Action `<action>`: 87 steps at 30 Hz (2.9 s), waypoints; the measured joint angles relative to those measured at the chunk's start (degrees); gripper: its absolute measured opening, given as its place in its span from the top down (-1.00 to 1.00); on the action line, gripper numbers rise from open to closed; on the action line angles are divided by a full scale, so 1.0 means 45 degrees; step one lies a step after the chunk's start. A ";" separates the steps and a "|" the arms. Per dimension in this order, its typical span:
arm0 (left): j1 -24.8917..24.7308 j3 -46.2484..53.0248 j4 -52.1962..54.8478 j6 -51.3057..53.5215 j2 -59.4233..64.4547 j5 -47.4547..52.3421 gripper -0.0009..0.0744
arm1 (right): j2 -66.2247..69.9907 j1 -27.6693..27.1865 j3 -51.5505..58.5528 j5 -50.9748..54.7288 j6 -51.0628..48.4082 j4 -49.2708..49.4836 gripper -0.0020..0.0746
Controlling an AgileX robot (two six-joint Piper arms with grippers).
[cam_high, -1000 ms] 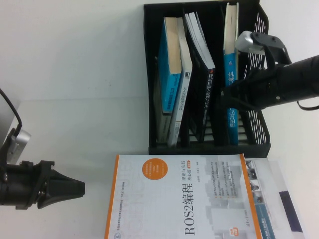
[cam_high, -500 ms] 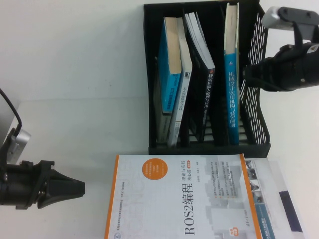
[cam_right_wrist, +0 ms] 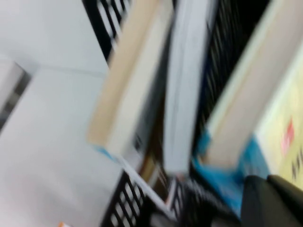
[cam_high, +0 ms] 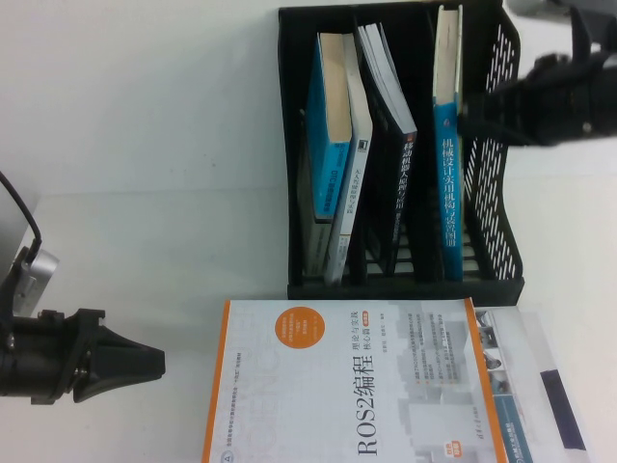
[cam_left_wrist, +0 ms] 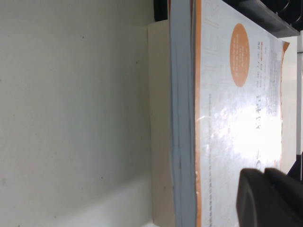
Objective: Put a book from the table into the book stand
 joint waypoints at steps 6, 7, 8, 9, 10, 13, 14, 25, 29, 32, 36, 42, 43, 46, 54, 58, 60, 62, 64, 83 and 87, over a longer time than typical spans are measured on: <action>0.0000 0.0000 0.0000 0.0000 0.0000 0.0000 0.99 | 0.0335 0.0000 -0.3261 0.1733 0.2821 -0.2416 0.95; 0.0000 0.0000 0.0000 0.0000 0.0000 0.0000 0.99 | 0.0539 0.0000 -0.3986 0.2367 0.3515 -0.3119 0.95; 0.0000 0.0000 0.0000 0.0000 0.0000 0.0000 0.99 | 0.0788 0.0000 -0.4681 0.3012 0.4055 -0.3688 0.95; 0.0000 0.0000 0.0000 0.0000 0.0000 0.0000 0.99 | 0.1007 0.0000 -0.5305 0.3504 0.4372 -0.4067 0.95; 0.0000 0.0000 0.0000 0.0000 0.0000 0.0000 0.99 | 0.1288 0.0000 -0.5849 0.4007 0.4745 -0.4302 0.95; 0.0000 0.0000 0.0000 0.0000 0.0000 0.0000 0.99 | 0.2133 0.0000 -0.7049 0.4833 0.5438 -0.4442 0.95; 0.0000 0.0000 0.0000 0.0000 0.0000 0.0000 0.99 | 0.2420 0.0039 -0.7450 0.5020 0.5600 -0.4442 0.95; 0.0000 0.0000 0.0000 0.0000 0.0000 0.0111 0.99 | 0.5435 0.1492 -1.0586 0.5870 0.6774 -0.6228 0.95; 0.0000 0.0000 0.0000 0.0000 0.0000 0.0198 0.99 | 0.5859 0.1873 -1.0908 0.6051 0.7227 -0.7555 0.95; 0.0000 0.0000 -0.0023 0.0000 0.0000 0.0224 0.99 | 0.5855 0.1952 -1.1043 0.6509 0.7362 -0.8267 0.95; 0.0000 0.0000 -0.0115 0.0000 0.0000 0.0243 0.99 | 0.5855 0.1999 -1.1285 0.7706 0.8079 -1.0099 0.95; 0.0000 0.0000 -0.0311 0.0000 0.0000 0.0274 0.99 | 0.5737 0.1976 -1.1312 0.8528 0.8519 -1.1873 0.95; 0.0000 0.0000 -0.0311 0.0000 0.0000 0.0272 0.99 | 0.5693 0.1976 -1.1312 0.8500 0.8573 -1.1888 0.95; 0.0000 0.0000 -0.0341 0.0000 0.0000 0.0320 0.99 | 0.5518 0.1976 -1.1312 0.8415 0.8619 -1.1888 0.95; 0.0000 0.0000 -0.0341 0.0000 0.0000 0.0474 0.99 | 0.5462 0.1837 -1.1358 0.8636 0.8619 -1.2294 0.95; 0.0000 0.0000 -0.0341 0.0000 0.0000 0.0527 0.99 | 0.5462 0.1386 -1.1369 0.8826 0.8619 -1.2265 0.95; 0.0000 0.0000 -0.0341 0.0000 0.0000 0.0527 0.99 | 0.5462 0.1128 -1.1369 0.8835 0.8619 -1.1892 0.95; 0.0000 0.0000 -0.0341 0.0000 0.0000 0.0527 0.99 | 0.5442 0.1018 -1.1388 0.8714 0.8483 -1.1324 0.95; 0.0000 0.0000 -0.0341 0.0000 0.0000 0.0527 0.99 | 0.5442 0.0984 -1.1388 0.8560 0.8133 -1.0616 0.95; 0.0000 0.0000 -0.0379 0.0024 0.0000 0.0555 0.99 | 0.6223 0.0946 -1.0821 0.7754 0.5256 -0.4983 0.95; 0.0000 0.0000 -0.0379 0.0024 0.0000 0.0575 0.99 | 0.6223 0.0946 -1.0750 0.7723 0.4810 -0.3705 0.95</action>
